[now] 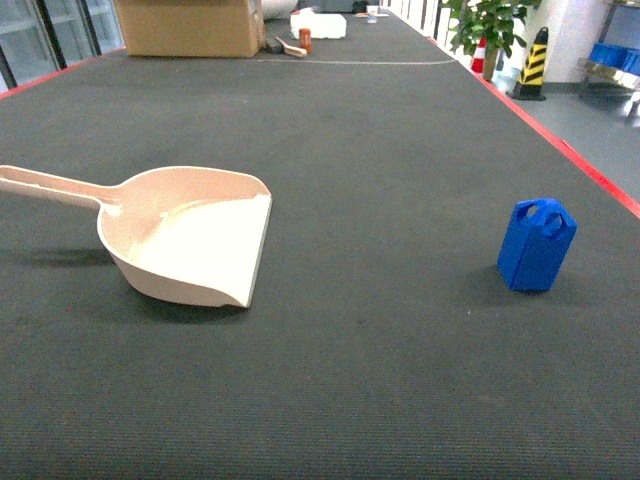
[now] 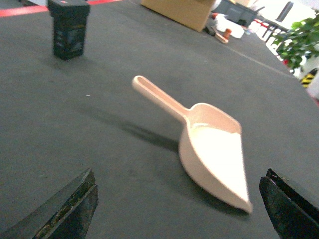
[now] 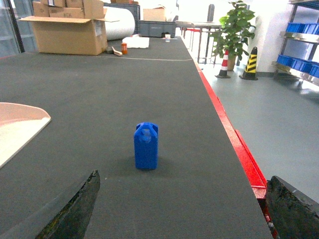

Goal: Place part in tray to right shelf

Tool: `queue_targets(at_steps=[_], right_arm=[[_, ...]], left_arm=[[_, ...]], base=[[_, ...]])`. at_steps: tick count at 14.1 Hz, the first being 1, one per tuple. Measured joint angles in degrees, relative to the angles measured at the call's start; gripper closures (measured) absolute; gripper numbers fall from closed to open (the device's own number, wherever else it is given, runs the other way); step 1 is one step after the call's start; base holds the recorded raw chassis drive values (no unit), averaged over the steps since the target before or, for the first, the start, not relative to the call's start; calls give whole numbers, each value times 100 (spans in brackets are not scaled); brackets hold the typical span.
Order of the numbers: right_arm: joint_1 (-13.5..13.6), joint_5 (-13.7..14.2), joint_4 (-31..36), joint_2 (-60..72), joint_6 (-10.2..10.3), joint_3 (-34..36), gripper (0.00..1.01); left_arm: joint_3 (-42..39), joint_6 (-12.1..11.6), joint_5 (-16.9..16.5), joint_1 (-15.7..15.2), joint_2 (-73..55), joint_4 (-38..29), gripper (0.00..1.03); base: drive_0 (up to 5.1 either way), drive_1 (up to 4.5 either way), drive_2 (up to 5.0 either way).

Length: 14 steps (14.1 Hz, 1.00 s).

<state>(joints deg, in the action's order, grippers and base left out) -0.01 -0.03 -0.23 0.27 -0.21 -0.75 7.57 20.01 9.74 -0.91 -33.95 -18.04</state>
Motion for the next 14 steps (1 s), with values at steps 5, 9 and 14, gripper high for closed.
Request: queue_targets(at_steps=[5,9,14], right_arm=[[0,0,0,0,2,0,3],[0,0,0,0,0,0,3],[0,0,-2,0,0,0,3]], left_arm=[[2258,2214,-1659,-645,-5517,-2938,5],[4000,3215,-2092,-837,-7899,-3088,5],[6030,3545,-2299,-1099,-9315,-2385,5]], base=[[0,0,0],[0,0,0],[0,0,0]])
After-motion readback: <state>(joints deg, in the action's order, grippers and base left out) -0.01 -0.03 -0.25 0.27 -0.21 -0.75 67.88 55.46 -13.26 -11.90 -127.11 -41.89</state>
